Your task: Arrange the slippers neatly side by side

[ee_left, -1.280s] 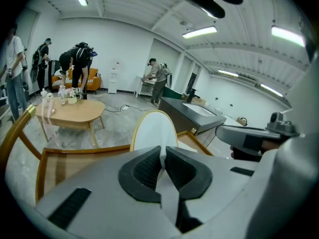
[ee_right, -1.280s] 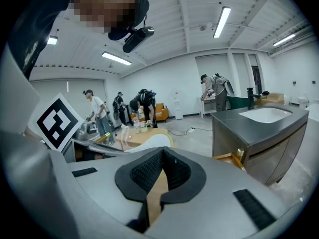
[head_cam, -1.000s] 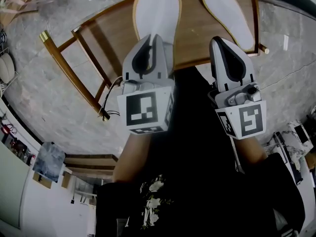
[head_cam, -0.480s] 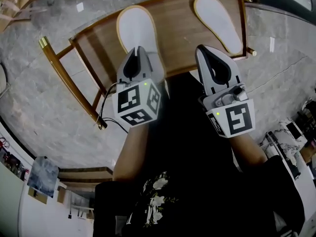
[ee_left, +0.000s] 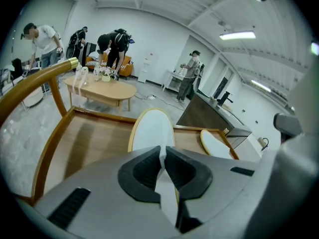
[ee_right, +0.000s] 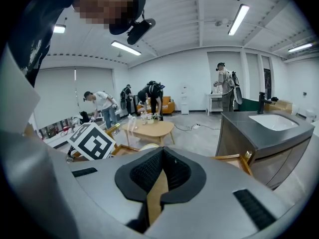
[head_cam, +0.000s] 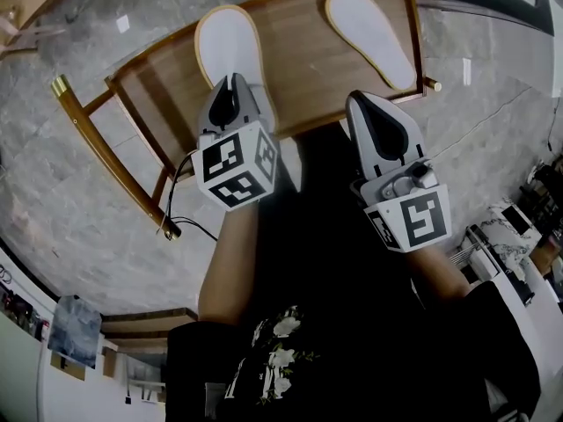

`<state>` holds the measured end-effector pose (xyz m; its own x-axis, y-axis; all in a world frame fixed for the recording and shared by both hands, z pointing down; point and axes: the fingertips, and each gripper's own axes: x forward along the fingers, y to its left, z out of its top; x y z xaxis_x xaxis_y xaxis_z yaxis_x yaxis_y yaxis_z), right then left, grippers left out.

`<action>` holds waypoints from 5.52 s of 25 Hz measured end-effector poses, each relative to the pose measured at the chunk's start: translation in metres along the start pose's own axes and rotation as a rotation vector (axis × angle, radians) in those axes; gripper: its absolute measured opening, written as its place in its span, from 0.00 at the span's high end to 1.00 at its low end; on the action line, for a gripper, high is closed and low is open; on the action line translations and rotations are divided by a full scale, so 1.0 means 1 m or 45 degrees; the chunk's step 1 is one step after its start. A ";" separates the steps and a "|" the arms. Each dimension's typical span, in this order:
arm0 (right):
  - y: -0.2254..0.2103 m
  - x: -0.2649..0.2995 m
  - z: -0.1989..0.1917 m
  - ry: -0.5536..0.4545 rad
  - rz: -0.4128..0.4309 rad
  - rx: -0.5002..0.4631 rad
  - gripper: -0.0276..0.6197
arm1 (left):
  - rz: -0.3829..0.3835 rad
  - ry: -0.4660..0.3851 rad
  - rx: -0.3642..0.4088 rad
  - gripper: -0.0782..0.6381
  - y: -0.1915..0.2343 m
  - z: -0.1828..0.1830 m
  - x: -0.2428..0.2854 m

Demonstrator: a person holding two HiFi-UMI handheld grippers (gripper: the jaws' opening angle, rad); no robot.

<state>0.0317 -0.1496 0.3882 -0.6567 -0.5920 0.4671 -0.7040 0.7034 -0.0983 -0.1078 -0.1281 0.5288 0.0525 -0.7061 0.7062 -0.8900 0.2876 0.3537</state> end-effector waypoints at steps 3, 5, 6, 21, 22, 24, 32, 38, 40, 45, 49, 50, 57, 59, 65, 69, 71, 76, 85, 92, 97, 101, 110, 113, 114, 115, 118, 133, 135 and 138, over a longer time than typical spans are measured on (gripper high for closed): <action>0.002 -0.002 0.000 -0.004 -0.012 0.001 0.96 | -0.026 0.020 -0.029 0.87 0.000 -0.004 0.003; 0.002 -0.005 0.003 -0.016 -0.028 0.001 0.96 | -0.045 0.025 -0.031 0.87 0.001 -0.007 0.003; 0.001 -0.006 0.005 -0.022 -0.035 0.004 0.96 | -0.050 0.026 -0.031 0.87 0.002 -0.008 0.003; -0.013 -0.029 0.024 -0.068 -0.111 -0.034 0.96 | -0.076 0.098 -0.077 0.80 0.012 -0.023 0.012; -0.016 -0.031 0.025 -0.069 -0.109 -0.034 0.96 | -0.074 0.103 -0.071 0.79 0.013 -0.023 0.012; -0.025 -0.031 0.024 -0.061 -0.099 -0.038 0.96 | -0.069 0.114 -0.059 0.77 0.011 -0.023 0.012; -0.087 -0.003 0.001 0.027 0.034 -0.028 0.81 | 0.038 0.077 -0.029 0.73 -0.001 -0.008 -0.010; -0.136 0.030 -0.028 0.138 0.133 -0.078 0.77 | 0.208 0.043 -0.060 0.73 -0.005 -0.019 -0.031; -0.150 0.041 -0.042 0.190 0.164 -0.087 0.76 | 0.268 0.036 -0.094 0.73 -0.003 -0.026 -0.039; -0.166 0.057 -0.082 0.342 0.261 -0.081 0.74 | 0.367 0.005 -0.129 0.75 -0.012 -0.039 -0.058; -0.169 0.069 -0.104 0.417 0.307 -0.087 0.74 | 0.423 -0.027 -0.096 0.76 -0.026 -0.044 -0.066; -0.171 0.071 -0.111 0.441 0.309 -0.101 0.74 | 0.438 -0.032 -0.073 0.77 -0.030 -0.045 -0.066; -0.172 0.076 -0.134 0.534 0.311 -0.067 0.88 | 0.460 -0.026 -0.035 0.81 -0.037 -0.054 -0.064; -0.169 0.074 -0.134 0.528 0.311 -0.018 0.94 | 0.471 -0.027 -0.005 0.83 -0.037 -0.053 -0.063; -0.161 0.063 -0.117 0.432 0.266 0.104 0.95 | 0.468 -0.060 0.023 0.88 -0.036 -0.042 -0.067; -0.157 0.053 -0.098 0.363 0.220 0.125 0.95 | 0.435 -0.079 0.040 0.88 -0.033 -0.038 -0.072; -0.156 0.048 -0.088 0.332 0.192 0.138 0.95 | 0.411 -0.084 0.054 0.89 -0.032 -0.038 -0.073; -0.142 0.037 -0.075 0.277 0.125 0.163 0.95 | 0.358 -0.105 0.106 0.89 -0.027 -0.034 -0.082; -0.096 0.040 -0.071 0.231 -0.008 0.294 0.95 | 0.263 -0.073 0.181 0.89 -0.008 -0.033 -0.091; -0.068 0.054 -0.072 0.192 -0.114 0.431 0.95 | 0.182 -0.033 0.246 0.89 0.004 -0.031 -0.088; -0.050 0.068 -0.082 0.200 -0.182 0.498 0.95 | 0.155 -0.016 0.281 0.89 0.016 -0.027 -0.089; -0.037 0.080 -0.091 0.212 -0.208 0.566 0.95 | 0.123 0.004 0.281 0.89 0.023 -0.028 -0.090; -0.018 0.101 -0.112 0.262 -0.230 0.575 0.95 | 0.090 0.018 0.281 0.89 0.033 -0.036 -0.097; -0.008 0.106 -0.111 0.256 -0.188 0.525 0.94 | 0.097 0.007 0.274 0.89 0.037 -0.035 -0.102; -0.007 0.106 -0.110 0.248 -0.180 0.511 0.94 | 0.099 0.002 0.272 0.89 0.038 -0.035 -0.104; -0.006 0.105 -0.109 0.238 -0.177 0.498 0.93 | 0.102 -0.002 0.271 0.89 0.039 -0.035 -0.106; -0.004 0.103 -0.104 0.206 -0.180 0.458 0.77 | 0.117 -0.016 0.277 0.89 0.046 -0.034 -0.114; 0.012 0.007 -0.012 -0.083 -0.076 0.181 0.96 | 0.281 -0.158 0.242 0.89 0.065 -0.027 -0.206; 0.021 -0.007 -0.002 -0.110 0.004 0.148 0.96 | 0.350 -0.183 0.227 0.89 0.065 -0.028 -0.222; 0.038 -0.024 0.008 -0.133 0.146 0.094 0.96 | 0.464 -0.216 0.206 0.89 0.061 -0.031 -0.246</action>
<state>0.0185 -0.1124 0.3662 -0.7560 -0.5498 0.3552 -0.6380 0.7402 -0.2123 -0.1610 0.0828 0.3957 -0.3413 -0.6778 0.6513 -0.8970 0.4418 -0.0103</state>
